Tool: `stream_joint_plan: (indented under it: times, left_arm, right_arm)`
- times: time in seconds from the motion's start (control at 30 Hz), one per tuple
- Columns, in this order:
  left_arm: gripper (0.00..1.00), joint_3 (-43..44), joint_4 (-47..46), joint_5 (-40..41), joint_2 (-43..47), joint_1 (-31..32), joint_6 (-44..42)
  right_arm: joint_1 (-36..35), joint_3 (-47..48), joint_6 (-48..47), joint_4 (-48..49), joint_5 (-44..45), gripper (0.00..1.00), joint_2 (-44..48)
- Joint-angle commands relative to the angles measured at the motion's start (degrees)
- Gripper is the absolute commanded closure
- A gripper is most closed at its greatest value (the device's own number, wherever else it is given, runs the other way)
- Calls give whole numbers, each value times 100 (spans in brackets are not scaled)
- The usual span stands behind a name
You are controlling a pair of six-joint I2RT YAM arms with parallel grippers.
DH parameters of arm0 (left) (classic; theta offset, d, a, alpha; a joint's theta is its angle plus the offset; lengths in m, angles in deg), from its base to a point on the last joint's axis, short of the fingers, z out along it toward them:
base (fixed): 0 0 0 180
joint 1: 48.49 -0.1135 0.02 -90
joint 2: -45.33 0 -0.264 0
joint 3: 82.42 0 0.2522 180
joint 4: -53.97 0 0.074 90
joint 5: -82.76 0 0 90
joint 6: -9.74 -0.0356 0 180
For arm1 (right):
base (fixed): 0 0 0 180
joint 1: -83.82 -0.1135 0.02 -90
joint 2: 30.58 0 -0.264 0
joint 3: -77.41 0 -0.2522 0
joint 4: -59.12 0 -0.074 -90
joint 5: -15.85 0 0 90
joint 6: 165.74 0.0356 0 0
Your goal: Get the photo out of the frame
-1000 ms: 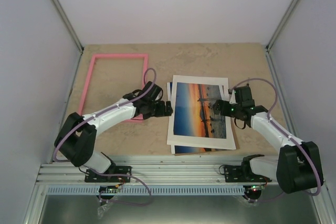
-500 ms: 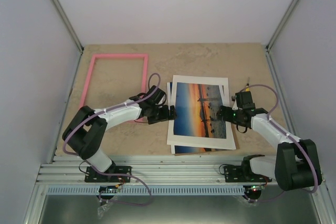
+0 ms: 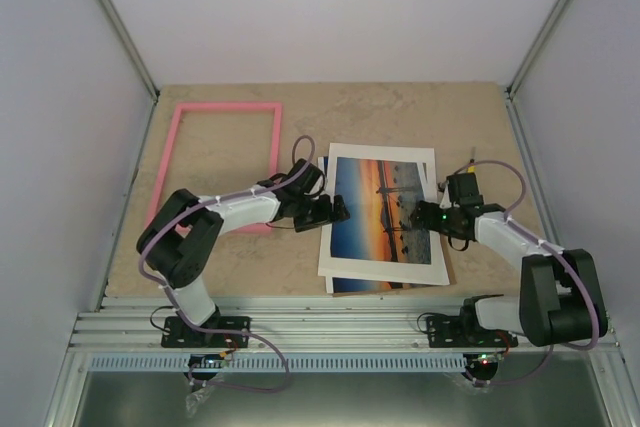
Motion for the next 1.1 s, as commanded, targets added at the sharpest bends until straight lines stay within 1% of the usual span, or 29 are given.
stream_joint_plan:
  times: [0.0, 0.1, 0.23, 0.37, 0.47, 0.57, 0.67, 0.73, 0.83, 1.07]
  left_arm:
    - [1, 105, 40, -102, -426, -49, 7]
    - [1, 238, 37, -153, -529, -212, -48]
    - [1, 392, -9, -259, -662, -594, -145]
    - [1, 790, 91, -374, -891, -880, -346]
    - [1, 1130, 323, -319, -1034, -1009, -525]
    - [2, 1194, 530, -212, -951, -1122, -623]
    - [1, 1027, 765, 80, -671, -1169, -786]
    - [1, 849, 934, 111, -453, -1169, -886]
    - [1, 418, 960, -161, -112, -1154, -866]
    - [2, -696, 575, -715, 609, -899, -524]
  right_arm:
    - [38, 10, -124, 126, -600, 2, -311]
    - [38, 51, -47, 301, -846, 2, -324]
    - [38, 222, 51, 472, -1019, 2, -409]
    - [38, 442, 108, 608, -1113, 2, -628]
    - [38, 584, 108, 652, -1032, 2, -763]
    - [36, 709, 18, 546, -810, 2, -783]
    - [37, 715, -73, 342, -516, 2, -619]
    - [38, 681, -132, 183, -376, 2, -452]
    - [30, 609, -217, 22, -303, 2, -162]
    - [-47, 411, -185, 10, -487, 2, 414]
